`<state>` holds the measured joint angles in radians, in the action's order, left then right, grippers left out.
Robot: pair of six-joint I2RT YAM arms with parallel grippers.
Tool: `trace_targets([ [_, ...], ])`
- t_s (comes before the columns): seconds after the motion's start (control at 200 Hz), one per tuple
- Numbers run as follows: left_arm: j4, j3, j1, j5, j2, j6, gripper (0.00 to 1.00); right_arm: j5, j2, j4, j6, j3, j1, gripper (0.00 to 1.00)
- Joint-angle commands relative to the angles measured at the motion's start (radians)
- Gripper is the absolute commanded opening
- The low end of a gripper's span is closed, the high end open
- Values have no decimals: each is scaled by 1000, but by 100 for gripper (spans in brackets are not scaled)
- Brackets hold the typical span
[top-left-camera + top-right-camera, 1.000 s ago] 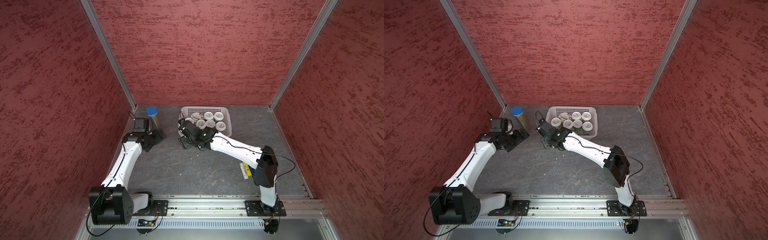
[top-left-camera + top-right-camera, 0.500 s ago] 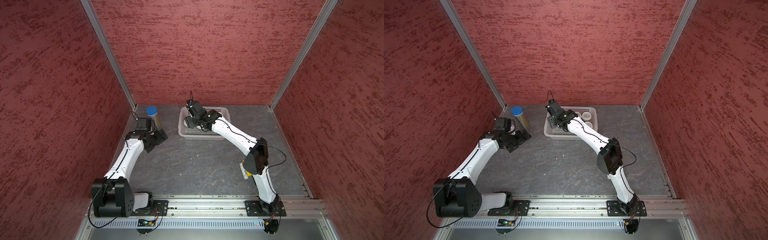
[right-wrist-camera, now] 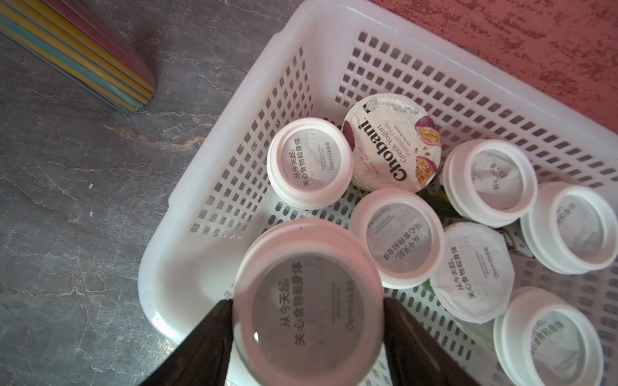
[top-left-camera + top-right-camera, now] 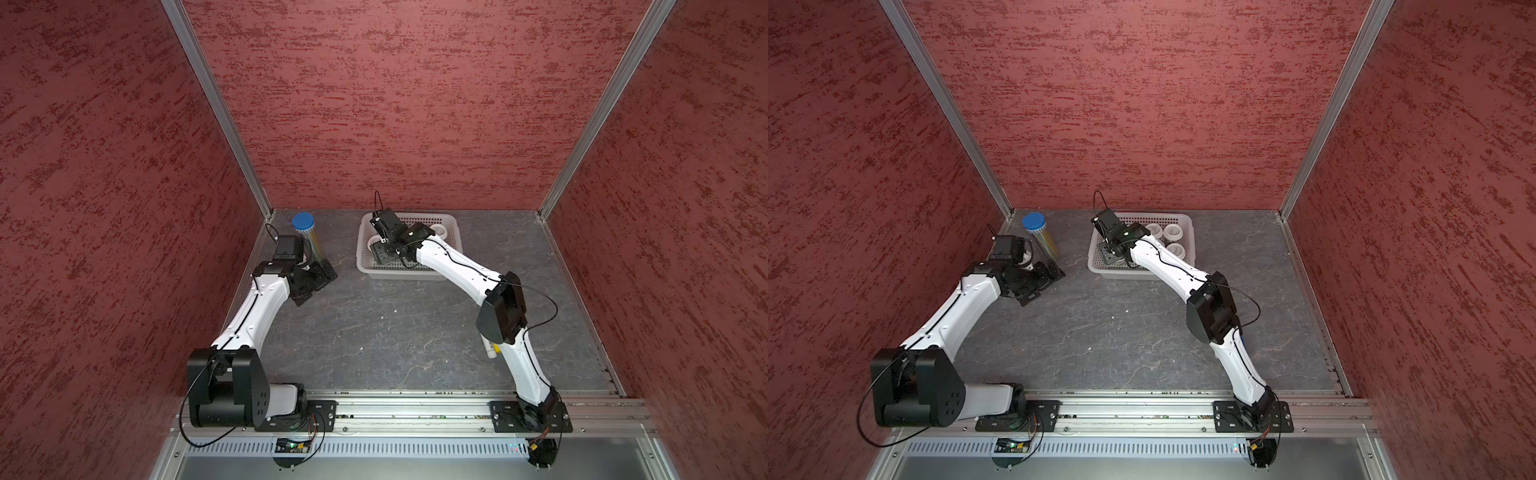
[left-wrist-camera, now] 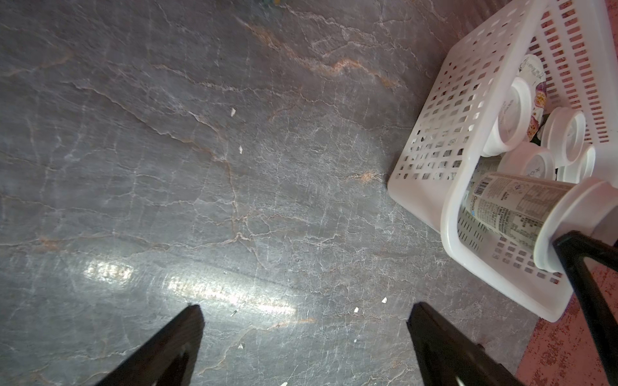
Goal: Put the yogurt in the basket
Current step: Place the yogurt in the basket.
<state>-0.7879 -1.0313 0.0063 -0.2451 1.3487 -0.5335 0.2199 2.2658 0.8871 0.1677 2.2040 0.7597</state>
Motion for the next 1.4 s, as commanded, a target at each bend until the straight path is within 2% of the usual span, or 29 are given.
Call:
trace_targets([
  [0.0, 13, -13, 8, -10, 5, 15, 100, -25, 31, 24, -3, 33, -11, 72],
  [1.027, 13, -23, 23, -15, 27, 12, 100, -33, 117, 45, -22, 69, -22, 76],
  [1.247, 15, -26, 24, -12, 35, 10, 100, -44, 99, 57, -30, 103, -22, 78],
  [1.392, 18, -40, 19, 7, 27, 25, 100, -55, 46, 49, -33, 113, -22, 82],
])
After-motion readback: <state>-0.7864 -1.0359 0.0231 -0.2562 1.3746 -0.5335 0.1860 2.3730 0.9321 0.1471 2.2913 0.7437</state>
